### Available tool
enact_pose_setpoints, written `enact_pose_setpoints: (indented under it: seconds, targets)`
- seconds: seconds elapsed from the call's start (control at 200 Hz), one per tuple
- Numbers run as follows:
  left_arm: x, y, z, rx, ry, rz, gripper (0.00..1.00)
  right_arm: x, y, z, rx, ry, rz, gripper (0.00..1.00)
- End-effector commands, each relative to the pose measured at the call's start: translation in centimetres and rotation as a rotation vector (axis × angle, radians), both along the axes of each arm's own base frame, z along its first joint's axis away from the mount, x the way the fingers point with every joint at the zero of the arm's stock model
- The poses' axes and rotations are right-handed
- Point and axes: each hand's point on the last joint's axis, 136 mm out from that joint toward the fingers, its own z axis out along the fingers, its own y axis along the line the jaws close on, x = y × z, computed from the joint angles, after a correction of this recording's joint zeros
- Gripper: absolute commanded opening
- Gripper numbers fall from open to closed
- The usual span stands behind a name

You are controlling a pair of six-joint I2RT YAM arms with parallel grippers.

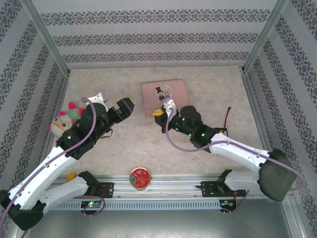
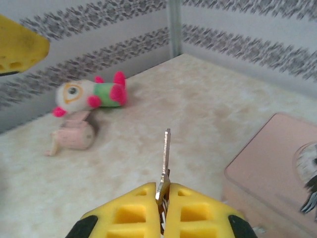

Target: Unlock the padlock with the key

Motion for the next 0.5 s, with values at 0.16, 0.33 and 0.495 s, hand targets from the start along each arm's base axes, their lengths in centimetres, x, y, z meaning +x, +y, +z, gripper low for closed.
enact_pose_setpoints:
  seconds: [0.16,0.33,0.495]
  targets:
    - [-0.2,-5.0,2.8,0.096,-0.192,-0.323,0.99,-5.4,-0.9,3.3,0.219,0.32,0.372,0.0]
    - [-1.1,-11.1,2.1,0.045,-0.141,-0.653,0.97,-6.8,-1.1,4.8,0.267,0.39,0.506,0.0]
    - [-0.9,-12.1,1.6,0.062,-0.135,-0.71,0.84,-7.6,-1.3,5.6,0.284,0.422,0.564,0.0]
